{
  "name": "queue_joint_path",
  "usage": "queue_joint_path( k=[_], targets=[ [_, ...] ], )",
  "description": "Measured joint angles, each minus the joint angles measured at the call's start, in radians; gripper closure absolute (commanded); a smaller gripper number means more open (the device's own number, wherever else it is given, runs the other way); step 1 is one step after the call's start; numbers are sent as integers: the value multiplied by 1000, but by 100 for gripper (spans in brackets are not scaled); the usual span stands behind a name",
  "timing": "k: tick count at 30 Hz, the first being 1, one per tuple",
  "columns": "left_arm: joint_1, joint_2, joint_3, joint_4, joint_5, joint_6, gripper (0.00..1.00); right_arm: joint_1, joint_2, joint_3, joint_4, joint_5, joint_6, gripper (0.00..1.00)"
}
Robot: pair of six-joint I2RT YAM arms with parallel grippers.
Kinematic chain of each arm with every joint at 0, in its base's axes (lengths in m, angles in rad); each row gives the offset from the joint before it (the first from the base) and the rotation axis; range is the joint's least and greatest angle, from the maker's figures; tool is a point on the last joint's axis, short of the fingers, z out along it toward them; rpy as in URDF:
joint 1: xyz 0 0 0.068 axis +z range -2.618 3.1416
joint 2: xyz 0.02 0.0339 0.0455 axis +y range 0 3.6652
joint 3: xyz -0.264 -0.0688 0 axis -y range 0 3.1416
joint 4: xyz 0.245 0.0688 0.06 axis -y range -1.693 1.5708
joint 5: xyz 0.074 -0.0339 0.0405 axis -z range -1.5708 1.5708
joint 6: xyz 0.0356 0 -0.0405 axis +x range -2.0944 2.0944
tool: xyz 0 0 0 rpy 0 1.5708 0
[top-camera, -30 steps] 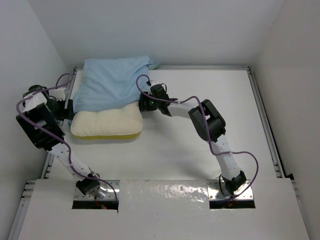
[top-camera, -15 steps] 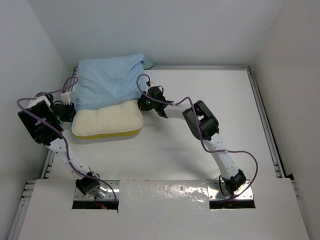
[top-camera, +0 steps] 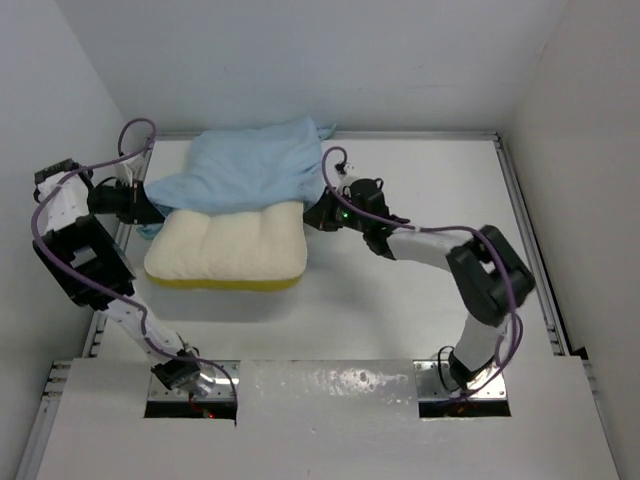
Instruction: Put the pillow into the pillowcase
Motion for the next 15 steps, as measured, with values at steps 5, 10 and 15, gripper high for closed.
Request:
queue_joint_path(
  k=[5, 10, 15],
  targets=[
    [-37, -187, 64, -37, 69, -2, 100, -15, -243, -41, 36, -34, 11, 100],
    [-86, -210, 168, -47, 131, -58, 100, -49, -337, -59, 34, -30, 8, 100],
    [-147, -118, 376, -47, 205, -209, 100, -74, -344, 30, -95, 20, -39, 100]
  ],
)
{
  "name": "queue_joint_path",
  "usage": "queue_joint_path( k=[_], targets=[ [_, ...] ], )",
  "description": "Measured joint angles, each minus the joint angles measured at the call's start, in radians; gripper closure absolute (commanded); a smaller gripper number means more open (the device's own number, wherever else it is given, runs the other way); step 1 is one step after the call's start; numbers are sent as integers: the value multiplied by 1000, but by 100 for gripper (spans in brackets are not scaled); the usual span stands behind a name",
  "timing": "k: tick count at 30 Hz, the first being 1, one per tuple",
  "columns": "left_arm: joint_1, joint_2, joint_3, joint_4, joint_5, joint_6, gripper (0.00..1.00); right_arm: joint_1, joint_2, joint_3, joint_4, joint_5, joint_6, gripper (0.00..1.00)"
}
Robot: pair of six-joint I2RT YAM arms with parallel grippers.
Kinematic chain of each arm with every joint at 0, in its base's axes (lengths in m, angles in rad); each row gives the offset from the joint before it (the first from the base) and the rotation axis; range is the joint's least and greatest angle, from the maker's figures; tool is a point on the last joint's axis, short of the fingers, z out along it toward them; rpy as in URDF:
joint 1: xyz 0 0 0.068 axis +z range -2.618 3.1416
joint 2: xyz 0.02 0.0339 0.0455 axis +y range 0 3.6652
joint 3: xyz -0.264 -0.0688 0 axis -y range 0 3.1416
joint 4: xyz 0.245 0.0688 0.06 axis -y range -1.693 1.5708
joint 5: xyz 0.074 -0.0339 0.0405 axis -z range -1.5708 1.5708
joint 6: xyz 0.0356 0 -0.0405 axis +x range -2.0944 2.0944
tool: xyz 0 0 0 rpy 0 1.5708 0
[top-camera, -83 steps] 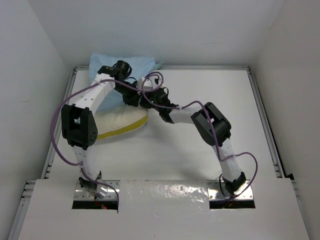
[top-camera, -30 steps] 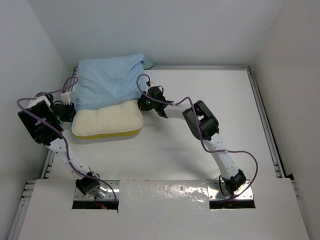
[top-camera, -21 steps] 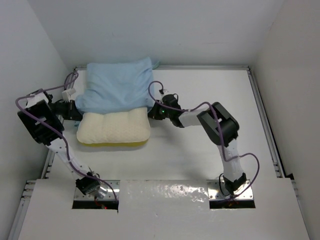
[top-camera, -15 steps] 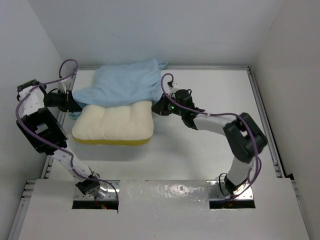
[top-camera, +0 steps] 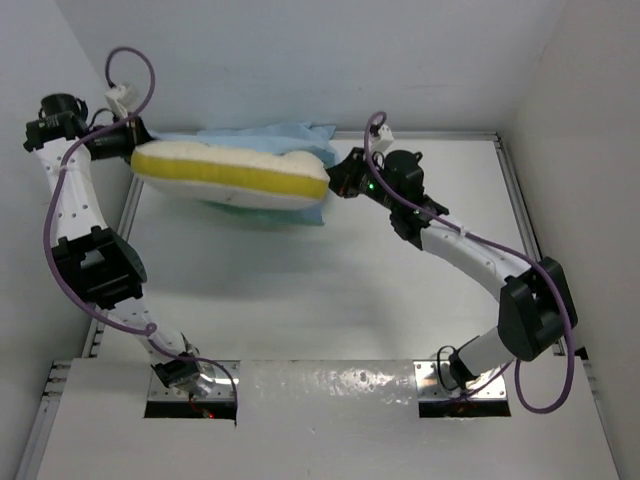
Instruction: Put the pillow into the pillowcase
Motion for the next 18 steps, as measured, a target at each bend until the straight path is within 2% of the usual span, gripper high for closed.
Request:
queue_joint_path(
  k=[1, 3, 6, 7, 10, 12, 14, 16, 18],
  targets=[
    [-9, 9, 44, 36, 22, -71, 100, -8, 0, 39, -23, 13, -12, 100],
    [-21, -14, 47, 293, 72, -300, 100, -31, 0, 144, -61, 23, -40, 100],
    [-30, -109, -83, 928, 110, -846, 100, -95, 0, 332, -96, 38, -64, 100],
    [-34, -117, -81, 1078, 116, -974, 100, -119, 0, 407, -96, 46, -71, 100],
    [-45, -98, 79, 1262, 117, -1209, 100, -171, -34, 557, -93, 75, -99, 100],
    [-55, -114, 124, 1378, 113, -1313, 100, -174, -85, 581, -75, 82, -114, 100],
    [-77, -171, 82, 1475, 105, -1379, 100, -167, -149, 562, -66, 91, -120, 100],
    [-101, -251, -22, 1526, 105, -1408, 100, -155, -200, 509, -65, 84, -130, 100],
    [-137, -298, -98, 1522, 108, -1407, 100, -130, -224, 465, -106, 73, -167, 88]
  ],
)
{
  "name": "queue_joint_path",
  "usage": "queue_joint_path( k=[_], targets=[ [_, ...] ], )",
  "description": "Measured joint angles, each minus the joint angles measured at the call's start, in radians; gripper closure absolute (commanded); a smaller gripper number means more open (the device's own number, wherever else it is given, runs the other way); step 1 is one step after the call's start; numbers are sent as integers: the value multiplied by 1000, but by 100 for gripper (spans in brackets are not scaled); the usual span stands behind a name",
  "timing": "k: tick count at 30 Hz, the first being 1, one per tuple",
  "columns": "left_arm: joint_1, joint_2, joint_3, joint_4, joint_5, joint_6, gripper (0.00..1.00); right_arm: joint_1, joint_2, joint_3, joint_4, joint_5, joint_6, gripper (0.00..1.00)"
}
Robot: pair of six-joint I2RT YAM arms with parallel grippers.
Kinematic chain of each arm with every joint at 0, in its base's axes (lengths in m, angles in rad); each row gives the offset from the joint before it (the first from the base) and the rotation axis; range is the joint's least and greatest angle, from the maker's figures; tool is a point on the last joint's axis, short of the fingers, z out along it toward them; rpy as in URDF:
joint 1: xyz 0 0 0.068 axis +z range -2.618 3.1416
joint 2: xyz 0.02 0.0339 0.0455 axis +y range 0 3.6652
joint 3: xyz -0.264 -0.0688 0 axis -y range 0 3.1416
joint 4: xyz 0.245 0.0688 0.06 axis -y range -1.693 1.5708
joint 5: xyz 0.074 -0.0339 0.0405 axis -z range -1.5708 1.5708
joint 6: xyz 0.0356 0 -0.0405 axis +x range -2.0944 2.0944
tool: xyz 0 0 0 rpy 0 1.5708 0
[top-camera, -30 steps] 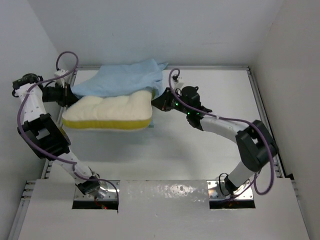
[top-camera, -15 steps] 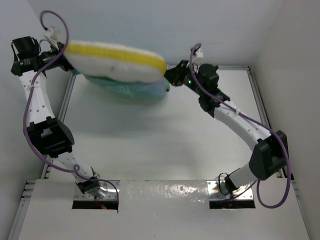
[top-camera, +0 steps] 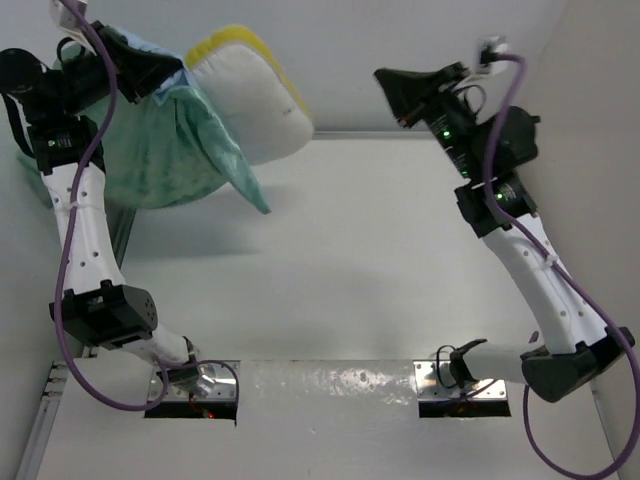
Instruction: Put the pillow into the pillowcase
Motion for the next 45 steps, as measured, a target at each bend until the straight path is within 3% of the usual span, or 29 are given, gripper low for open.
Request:
queue_joint_path(
  k=[3, 4, 8, 14, 22, 25, 30, 36, 39, 40, 43, 45],
  targets=[
    [-56, -2, -53, -52, -3, 30, 100, 123, 55, 6, -130, 10, -138, 67],
    [-68, 5, -66, -75, -10, 41, 100, 178, 103, 27, -177, 5, -184, 56],
    [-86, 24, -101, -174, -29, 90, 100, 338, 309, 116, -323, -39, -331, 34],
    [-89, 18, -102, -262, -41, 159, 100, 428, 470, 123, -402, -90, -455, 16],
    [-99, -37, -102, -333, -34, 216, 100, 422, 490, 117, -373, 85, -571, 7],
    [-100, -54, -102, -341, -32, 219, 100, 416, 434, 37, -356, 158, -637, 4],
    [-100, -60, -102, -343, -25, 219, 100, 369, 364, -56, -327, 162, -708, 2],
    [-100, -69, -102, -353, -16, 218, 100, 269, 456, -37, -260, 43, -782, 1],
    [-100, -75, -102, -357, -10, 211, 100, 245, 551, -6, -244, 2, -803, 8],
    [-100, -76, -102, -356, -8, 209, 100, 243, 584, 7, -245, -11, -805, 18],
    [-100, -76, -102, -355, -8, 197, 100, 249, 675, 48, -259, -39, -798, 100],
    [-100, -76, -102, -349, -8, 183, 100, 251, 715, 66, -266, -30, -762, 100]
  ],
)
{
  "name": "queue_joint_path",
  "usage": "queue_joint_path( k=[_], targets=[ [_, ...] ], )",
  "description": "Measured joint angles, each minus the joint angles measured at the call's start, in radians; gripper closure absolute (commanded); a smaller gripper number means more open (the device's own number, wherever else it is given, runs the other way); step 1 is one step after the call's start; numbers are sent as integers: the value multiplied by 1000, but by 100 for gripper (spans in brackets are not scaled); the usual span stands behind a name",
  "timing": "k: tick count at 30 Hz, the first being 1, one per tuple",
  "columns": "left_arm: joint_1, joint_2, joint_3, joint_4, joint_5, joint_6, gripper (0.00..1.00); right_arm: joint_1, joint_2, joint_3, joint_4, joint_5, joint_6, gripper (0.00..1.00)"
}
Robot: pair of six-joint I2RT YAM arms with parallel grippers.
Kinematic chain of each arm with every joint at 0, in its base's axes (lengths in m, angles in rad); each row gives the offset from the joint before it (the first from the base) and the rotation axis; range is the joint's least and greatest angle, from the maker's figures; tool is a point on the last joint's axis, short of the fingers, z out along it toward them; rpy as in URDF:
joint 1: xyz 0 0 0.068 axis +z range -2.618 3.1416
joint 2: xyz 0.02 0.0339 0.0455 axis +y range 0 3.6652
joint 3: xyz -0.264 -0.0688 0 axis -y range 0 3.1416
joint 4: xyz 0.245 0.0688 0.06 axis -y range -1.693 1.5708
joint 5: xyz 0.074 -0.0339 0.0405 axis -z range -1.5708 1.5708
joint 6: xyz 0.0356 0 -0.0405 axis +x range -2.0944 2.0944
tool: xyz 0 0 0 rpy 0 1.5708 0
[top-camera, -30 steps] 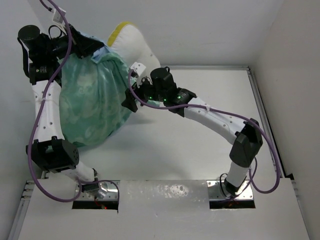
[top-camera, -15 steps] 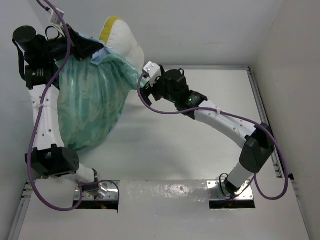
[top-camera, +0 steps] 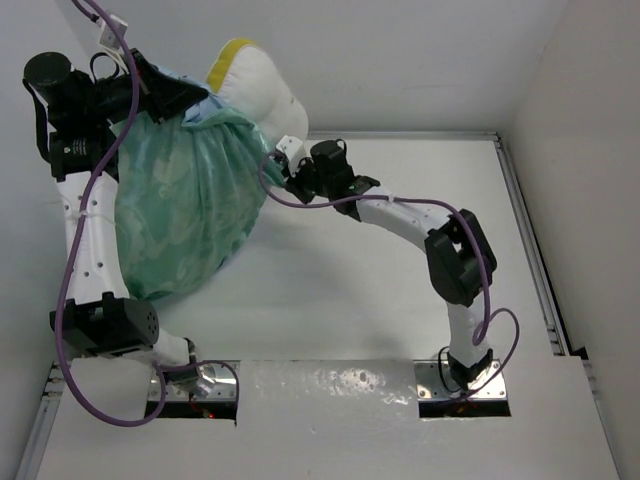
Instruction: Put the pillow into the pillowcase
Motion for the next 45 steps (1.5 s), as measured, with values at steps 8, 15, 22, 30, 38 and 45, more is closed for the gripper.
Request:
queue_joint_path(
  k=[8, 15, 22, 30, 38, 45],
  targets=[
    [0, 0, 3, 121, -6, -84, 100, -43, -100, -58, 151, 264, 119, 100],
    [8, 54, 217, 332, -138, -169, 100, -178, -112, 567, 36, 452, 82, 100],
    [-19, 17, 200, 669, -211, -370, 100, -131, -538, 415, 148, 359, 84, 100],
    [-63, 153, 424, 521, -231, -304, 100, -151, -448, 591, 44, 343, 79, 100],
    [-106, 352, 566, 360, -200, -277, 100, -175, -300, 784, -179, 377, 66, 100],
    [-151, 506, 739, 323, -144, -305, 100, -168, -301, 903, -271, 373, 55, 100]
  ],
)
